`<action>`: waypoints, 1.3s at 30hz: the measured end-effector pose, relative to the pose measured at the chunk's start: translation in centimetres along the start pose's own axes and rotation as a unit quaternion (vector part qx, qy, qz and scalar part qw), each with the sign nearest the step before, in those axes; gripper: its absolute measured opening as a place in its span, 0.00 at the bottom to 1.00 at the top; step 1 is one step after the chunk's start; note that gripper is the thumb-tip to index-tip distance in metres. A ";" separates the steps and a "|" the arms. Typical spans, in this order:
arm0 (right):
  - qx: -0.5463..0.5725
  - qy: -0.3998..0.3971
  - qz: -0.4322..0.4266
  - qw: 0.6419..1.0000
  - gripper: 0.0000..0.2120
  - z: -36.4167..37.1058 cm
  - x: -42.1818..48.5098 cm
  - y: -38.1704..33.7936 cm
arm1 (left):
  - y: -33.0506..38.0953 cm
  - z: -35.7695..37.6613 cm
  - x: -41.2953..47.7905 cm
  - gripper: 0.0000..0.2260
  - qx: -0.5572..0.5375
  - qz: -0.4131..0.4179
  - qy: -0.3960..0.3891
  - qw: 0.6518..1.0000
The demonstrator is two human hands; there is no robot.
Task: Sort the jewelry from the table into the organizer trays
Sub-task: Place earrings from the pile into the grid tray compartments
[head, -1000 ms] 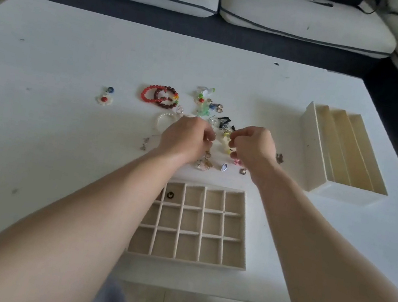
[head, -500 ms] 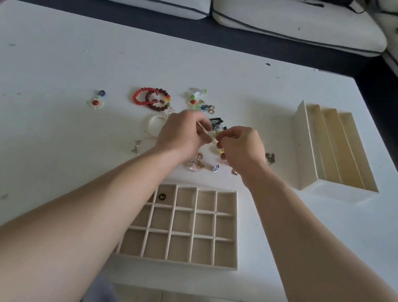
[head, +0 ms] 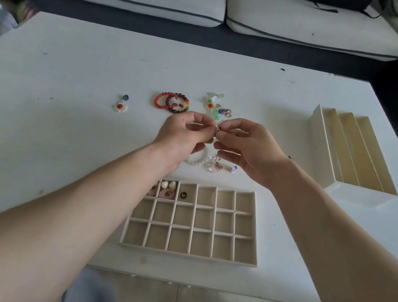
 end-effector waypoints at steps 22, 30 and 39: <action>0.024 0.016 -0.010 1.000 0.05 -1.4 -0.1 -0.5 | 0.4 0.9 -1.0 0.06 -0.009 -0.025 -0.057 0.998; -0.017 0.006 -0.023 1.000 0.04 -1.3 -0.3 -1.0 | 0.6 -0.2 -1.6 0.07 -0.013 -0.026 -0.022 0.999; -0.226 -0.050 -0.070 0.970 0.06 0.7 -0.5 -1.8 | 0.4 -1.9 -2.4 0.07 0.072 -0.032 -0.006 0.997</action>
Point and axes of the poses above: each hand's wrist, its own x-axis towards the middle knuckle, its own z-axis out of the palm, y = z × x, the point moved 7 cm from there along x, towards the middle knuckle, and after that the axes turned 12 degrees about -z, right-handed, at the moved point
